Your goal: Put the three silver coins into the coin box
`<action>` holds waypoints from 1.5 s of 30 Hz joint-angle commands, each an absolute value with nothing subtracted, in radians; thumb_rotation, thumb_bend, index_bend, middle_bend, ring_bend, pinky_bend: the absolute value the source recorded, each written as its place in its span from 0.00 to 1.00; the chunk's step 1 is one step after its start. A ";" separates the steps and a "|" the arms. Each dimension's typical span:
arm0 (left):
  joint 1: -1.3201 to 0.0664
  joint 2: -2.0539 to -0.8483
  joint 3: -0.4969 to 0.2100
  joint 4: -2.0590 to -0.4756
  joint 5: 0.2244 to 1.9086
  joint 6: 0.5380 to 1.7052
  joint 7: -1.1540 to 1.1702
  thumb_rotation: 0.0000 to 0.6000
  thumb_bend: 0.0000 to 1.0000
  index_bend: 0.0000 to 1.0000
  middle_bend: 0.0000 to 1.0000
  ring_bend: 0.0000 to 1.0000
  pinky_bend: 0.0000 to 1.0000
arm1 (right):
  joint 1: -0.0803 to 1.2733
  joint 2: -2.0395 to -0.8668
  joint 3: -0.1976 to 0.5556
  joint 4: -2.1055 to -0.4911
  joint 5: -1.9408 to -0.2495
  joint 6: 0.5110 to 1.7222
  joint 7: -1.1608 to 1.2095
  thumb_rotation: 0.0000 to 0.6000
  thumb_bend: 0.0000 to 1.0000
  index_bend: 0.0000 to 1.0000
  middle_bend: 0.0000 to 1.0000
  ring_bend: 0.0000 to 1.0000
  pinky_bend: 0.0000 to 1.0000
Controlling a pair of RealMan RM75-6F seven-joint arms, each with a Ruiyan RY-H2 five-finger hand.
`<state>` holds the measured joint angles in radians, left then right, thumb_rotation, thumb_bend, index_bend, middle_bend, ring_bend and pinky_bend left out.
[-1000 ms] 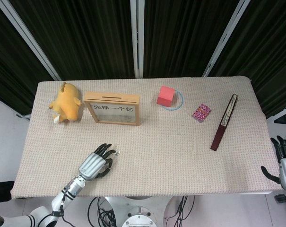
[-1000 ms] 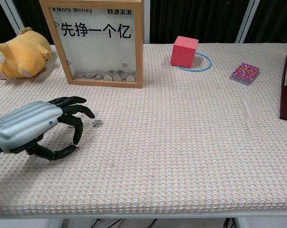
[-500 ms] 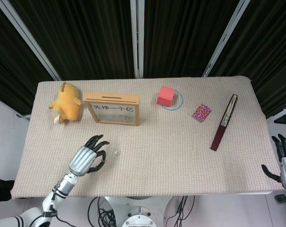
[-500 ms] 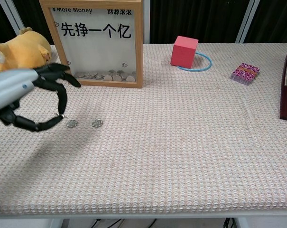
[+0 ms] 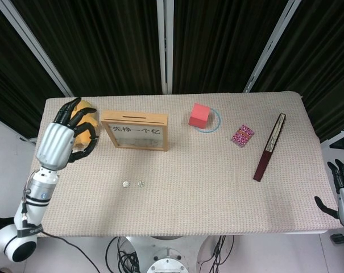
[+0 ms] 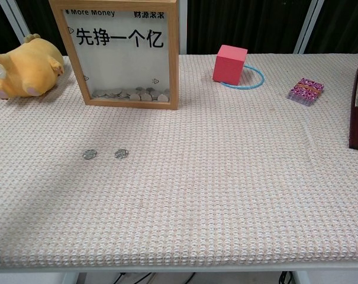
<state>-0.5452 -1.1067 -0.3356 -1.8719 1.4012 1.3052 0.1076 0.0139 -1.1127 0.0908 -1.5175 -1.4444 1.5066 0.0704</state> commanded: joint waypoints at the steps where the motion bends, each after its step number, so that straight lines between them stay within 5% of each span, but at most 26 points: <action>1: -0.681 -1.100 -0.425 -1.845 1.215 1.128 0.124 1.00 0.42 0.64 0.22 0.03 0.12 | 0.013 -1.116 0.089 -1.518 -1.444 1.507 0.070 1.00 0.18 0.00 0.00 0.00 0.00; 14: -0.896 -1.237 -0.445 -1.660 0.888 0.879 0.146 1.00 0.42 0.64 0.22 0.03 0.10 | 0.016 -1.117 0.095 -1.504 -1.429 1.495 0.078 1.00 0.18 0.00 0.00 0.00 0.00; 45: -1.001 -1.334 -0.390 -1.505 0.730 0.844 0.142 1.00 0.42 0.64 0.22 0.03 0.10 | 0.020 -1.129 0.089 -1.484 -1.419 1.472 0.079 1.00 0.18 0.00 0.00 0.00 0.00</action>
